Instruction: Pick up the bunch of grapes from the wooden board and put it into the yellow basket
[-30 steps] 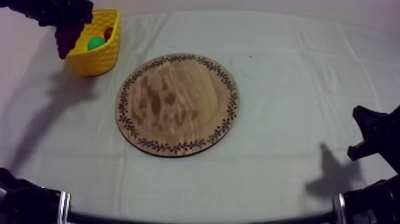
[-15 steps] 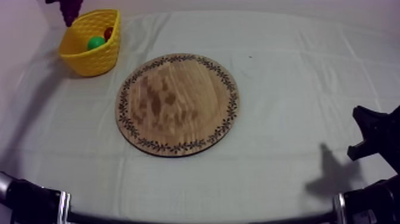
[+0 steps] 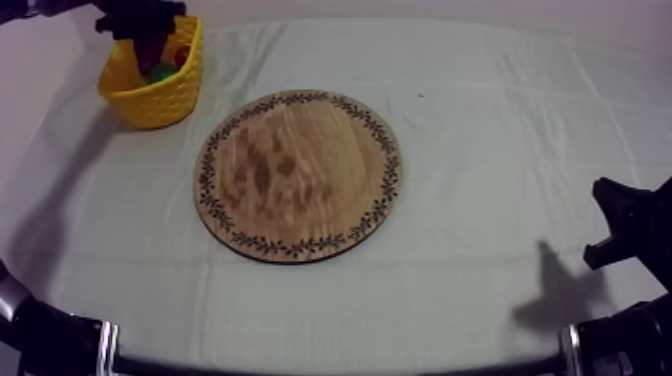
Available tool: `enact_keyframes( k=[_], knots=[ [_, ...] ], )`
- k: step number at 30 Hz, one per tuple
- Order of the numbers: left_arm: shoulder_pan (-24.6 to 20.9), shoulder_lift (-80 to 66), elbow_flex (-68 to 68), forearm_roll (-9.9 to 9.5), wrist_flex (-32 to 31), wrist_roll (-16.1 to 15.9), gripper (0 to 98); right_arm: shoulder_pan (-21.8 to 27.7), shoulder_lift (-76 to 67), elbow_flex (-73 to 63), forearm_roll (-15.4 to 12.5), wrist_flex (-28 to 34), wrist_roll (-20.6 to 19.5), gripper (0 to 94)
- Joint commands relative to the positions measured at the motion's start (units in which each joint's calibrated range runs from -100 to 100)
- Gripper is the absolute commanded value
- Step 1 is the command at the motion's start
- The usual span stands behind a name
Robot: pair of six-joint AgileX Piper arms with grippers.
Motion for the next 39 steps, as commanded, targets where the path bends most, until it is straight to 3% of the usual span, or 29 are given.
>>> enact_keyframes(
  k=[1,9,11,17,23,27,33,39],
  knots=[
    [0.0,0.9,-0.2,-0.11,0.0,0.2,40.2,0.0,0.0,0.0,0.0,0.0,0.0,0.4],
    [0.0,1.0,-0.5,-0.20,-0.9,0.2,41.1,0.0,0.0,0.0,0.0,0.0,0.0,0.4],
    [0.0,0.5,-0.4,-0.15,-1.2,0.5,49.2,0.0,0.0,0.0,0.0,0.0,0.0,0.4],
    [-0.3,-2.8,0.9,0.37,-1.5,2.2,85.6,0.0,0.0,0.0,0.0,0.0,0.0,0.4],
    [-0.3,-8.8,4.8,1.06,-1.8,2.4,92.7,0.0,0.0,0.0,0.0,0.0,0.0,0.4],
    [-0.4,-14.9,8.7,1.33,-3.0,2.3,78.6,0.0,0.0,0.0,0.0,0.0,0.0,0.4],
    [-0.9,-27.9,15.2,1.49,-4.5,0.9,33.8,0.0,0.0,0.0,0.0,0.0,0.0,0.4],
    [-1.6,-43.1,21.8,2.77,-4.5,-0.9,16.0,0.0,0.0,0.0,0.0,0.0,0.0,0.4]
  ],
)
